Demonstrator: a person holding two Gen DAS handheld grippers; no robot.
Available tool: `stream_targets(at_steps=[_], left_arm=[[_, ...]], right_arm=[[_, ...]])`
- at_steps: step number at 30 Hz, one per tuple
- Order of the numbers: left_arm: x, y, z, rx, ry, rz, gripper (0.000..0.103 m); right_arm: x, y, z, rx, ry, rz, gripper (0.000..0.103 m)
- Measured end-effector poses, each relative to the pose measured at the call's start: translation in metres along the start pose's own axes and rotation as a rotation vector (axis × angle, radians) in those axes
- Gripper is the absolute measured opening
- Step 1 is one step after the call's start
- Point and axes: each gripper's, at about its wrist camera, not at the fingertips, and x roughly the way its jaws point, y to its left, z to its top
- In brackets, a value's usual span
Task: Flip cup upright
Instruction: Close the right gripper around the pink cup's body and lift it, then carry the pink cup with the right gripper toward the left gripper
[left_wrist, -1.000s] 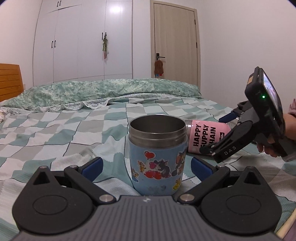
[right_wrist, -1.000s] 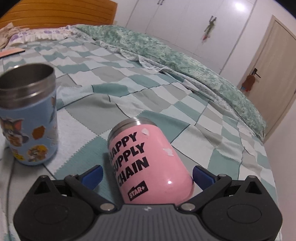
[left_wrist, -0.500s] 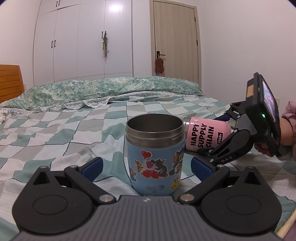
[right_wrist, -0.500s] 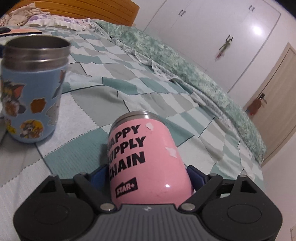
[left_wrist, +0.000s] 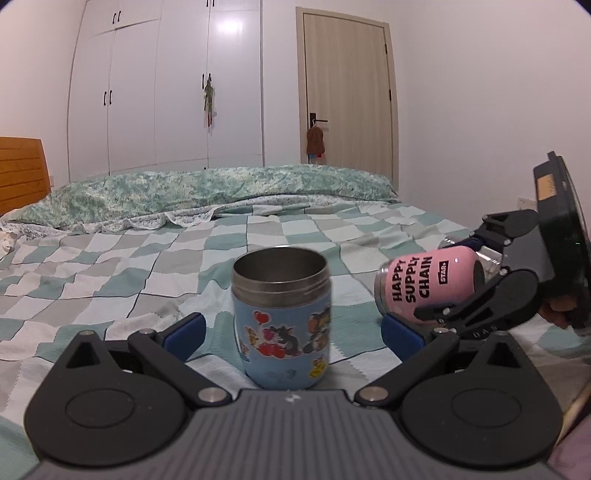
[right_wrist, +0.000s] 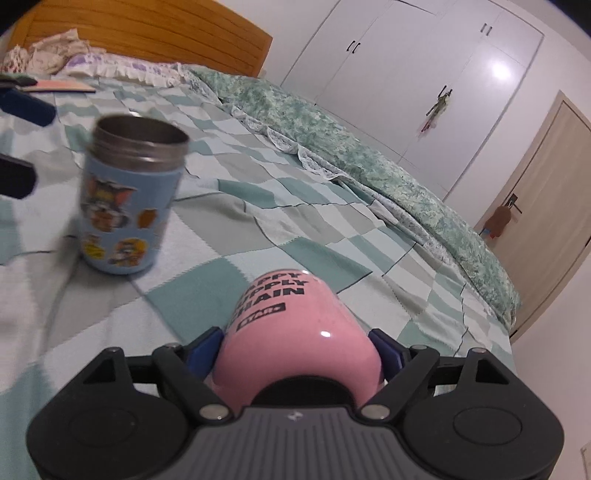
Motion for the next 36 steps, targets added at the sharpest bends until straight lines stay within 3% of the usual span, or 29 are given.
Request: stream_targets(at_steps=[5,10,16,21,27,30,36], left_arm=[[-0.024,-0.014,0.001,-0.004,-0.019,-0.007,0.103],[-0.045,-0.031,-0.003,-0.012,-0.02,-0.005,0.103],[-0.066,-0.046,-0.012,-0.029,-0.012,0.0,0.103],[-0.078,-0.052,-0.02,-0.035,0.005,0.011,0.103],[-0.087,-0.058,-0.021,-0.034,0.013,0.021,0.103],[-0.087,-0.063,-0.017,-0.029,0.018,0.021,0.103],[-0.079,-0.088,-0.007,-0.026,0.047,0.007,0.103]], right_arm=[[-0.043,0.012,-0.01,0.033,-0.009,0.006,0.084],[-0.08,0.032,-0.026,0.066,-0.024,-0.068,0.084],[-0.095,0.058,-0.043,0.155,0.01,-0.075,0.083],[-0.099,0.079,-0.052,0.155,-0.007,-0.108,0.082],[-0.107,0.062,-0.054,0.284,0.002,-0.048,0.083],[-0.122,0.043,-0.057,0.389,-0.043,-0.002,0.102],[-0.149,-0.001,-0.074,0.497,-0.107,0.065,0.103]])
